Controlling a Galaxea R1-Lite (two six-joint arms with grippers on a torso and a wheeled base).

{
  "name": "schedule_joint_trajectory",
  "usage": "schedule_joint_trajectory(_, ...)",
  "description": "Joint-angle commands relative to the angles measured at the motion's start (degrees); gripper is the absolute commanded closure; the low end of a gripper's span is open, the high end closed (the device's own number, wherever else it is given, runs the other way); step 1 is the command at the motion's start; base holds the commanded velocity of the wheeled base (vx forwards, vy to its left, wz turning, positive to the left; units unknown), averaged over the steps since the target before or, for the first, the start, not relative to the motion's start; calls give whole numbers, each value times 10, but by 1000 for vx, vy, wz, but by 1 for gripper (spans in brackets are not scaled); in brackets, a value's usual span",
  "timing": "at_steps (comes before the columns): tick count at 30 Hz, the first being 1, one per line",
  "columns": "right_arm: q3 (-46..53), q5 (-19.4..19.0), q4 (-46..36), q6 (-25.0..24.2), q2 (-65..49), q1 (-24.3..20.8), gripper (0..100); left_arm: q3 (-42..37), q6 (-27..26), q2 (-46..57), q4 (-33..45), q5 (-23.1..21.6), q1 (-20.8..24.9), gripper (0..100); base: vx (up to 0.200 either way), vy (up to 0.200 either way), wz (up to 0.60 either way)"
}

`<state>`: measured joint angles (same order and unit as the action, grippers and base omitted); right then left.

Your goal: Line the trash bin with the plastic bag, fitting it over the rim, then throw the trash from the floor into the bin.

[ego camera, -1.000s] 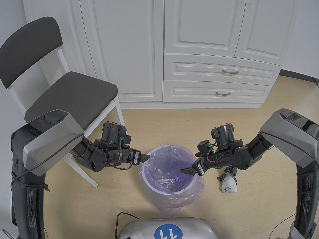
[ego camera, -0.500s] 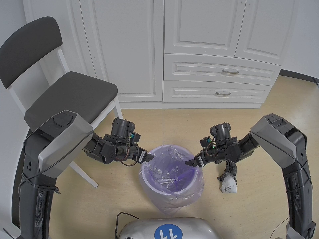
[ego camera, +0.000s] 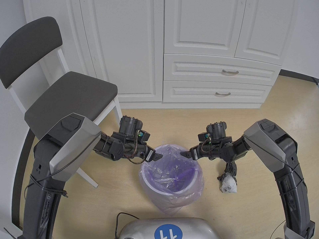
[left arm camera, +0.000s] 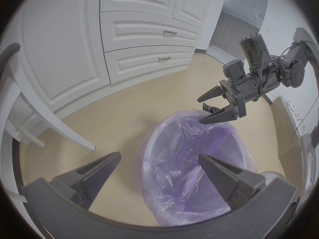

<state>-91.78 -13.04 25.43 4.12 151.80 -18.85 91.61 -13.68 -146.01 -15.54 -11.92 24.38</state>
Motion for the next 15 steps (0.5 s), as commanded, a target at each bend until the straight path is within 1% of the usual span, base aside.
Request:
schedule_joint_trajectory(1,-18,0,18,-12,24,0,0,38,-4,-27,17,-17,7,0,0,0,0)
schedule_joint_trajectory(3,-28,0,31,-27,33,-3,0,54,-6,-35,25,-23,8,0,0,0,0)
schedule_joint_trajectory(5,-28,0,31,-27,33,-3,0,54,-6,-35,25,-23,8,0,0,0,0)
schedule_joint_trajectory(6,-42,1,57,-54,45,-4,0,81,-6,-51,33,-24,10,0,0,0,0)
schedule_joint_trajectory(7,-44,0,63,-61,46,-4,0,88,-6,-56,32,-24,11,0,0,0,0)
schedule_joint_trajectory(10,-45,-1,68,-68,46,-4,0,103,-5,-65,32,-23,11,0,0,0,0)
schedule_joint_trajectory(13,-60,-1,69,-74,56,-3,0,142,0,-91,29,-16,12,0,0,0,0)
schedule_joint_trajectory(15,-70,-1,69,-79,62,-2,0,149,1,-96,30,-11,11,0,0,0,0)
